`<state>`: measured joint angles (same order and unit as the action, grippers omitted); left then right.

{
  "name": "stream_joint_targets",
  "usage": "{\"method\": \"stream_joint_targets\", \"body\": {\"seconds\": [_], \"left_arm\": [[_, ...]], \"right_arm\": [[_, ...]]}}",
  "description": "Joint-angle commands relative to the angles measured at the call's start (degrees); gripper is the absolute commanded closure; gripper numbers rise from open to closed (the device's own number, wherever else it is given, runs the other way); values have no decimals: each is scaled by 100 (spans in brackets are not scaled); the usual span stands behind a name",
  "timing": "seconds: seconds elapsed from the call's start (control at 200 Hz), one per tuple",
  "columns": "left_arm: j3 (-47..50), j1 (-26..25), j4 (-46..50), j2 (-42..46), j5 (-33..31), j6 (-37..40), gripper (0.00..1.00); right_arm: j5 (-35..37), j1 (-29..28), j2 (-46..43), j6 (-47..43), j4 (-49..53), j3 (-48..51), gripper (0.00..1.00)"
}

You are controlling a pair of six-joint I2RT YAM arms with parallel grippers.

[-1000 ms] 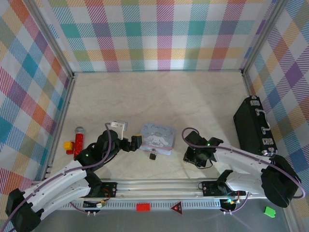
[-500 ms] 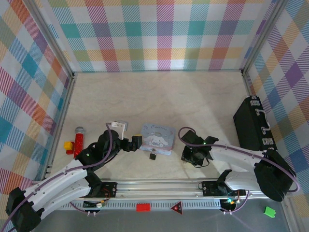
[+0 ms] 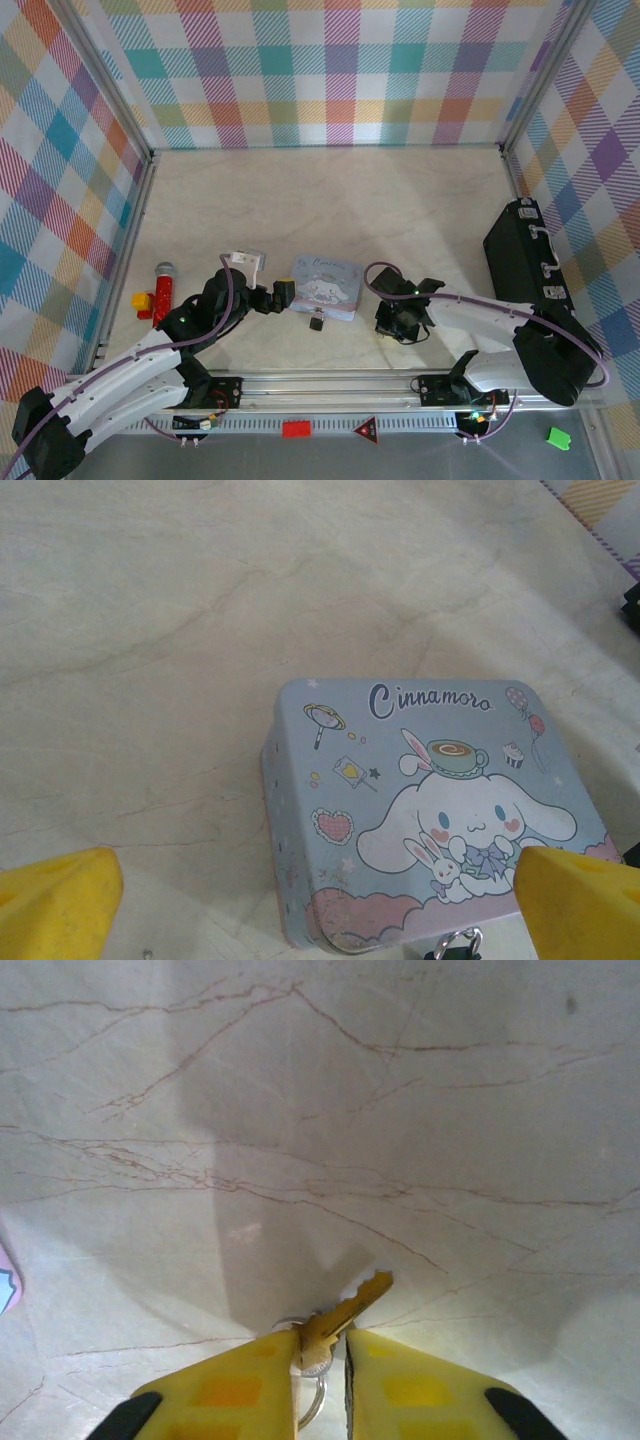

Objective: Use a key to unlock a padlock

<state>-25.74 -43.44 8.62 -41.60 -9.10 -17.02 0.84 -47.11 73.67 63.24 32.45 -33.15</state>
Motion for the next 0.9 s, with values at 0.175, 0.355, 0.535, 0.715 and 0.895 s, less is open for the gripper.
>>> {"method": "stream_joint_targets", "body": {"seconds": [0.175,0.355,0.535,0.715,0.895], "left_arm": [[-2,-53,-114,-23,-109,93,0],[-2,-56,-117,-56,-147,97,0],[-10,-51,-111,-74,-147,93,0],[-15,-59,-104,-73,-171,101,0],[-11,-58,-114,-93,-188,94,0]], "right_arm": [[-49,-123,113,-102,-146,-57,92],[-23,-149,3,-118,-137,-56,100],[23,-169,-121,-155,-72,-101,100],[107,-176,-305,-201,82,-145,100],[365,-175,-689,-451,323,-273,100]]}}
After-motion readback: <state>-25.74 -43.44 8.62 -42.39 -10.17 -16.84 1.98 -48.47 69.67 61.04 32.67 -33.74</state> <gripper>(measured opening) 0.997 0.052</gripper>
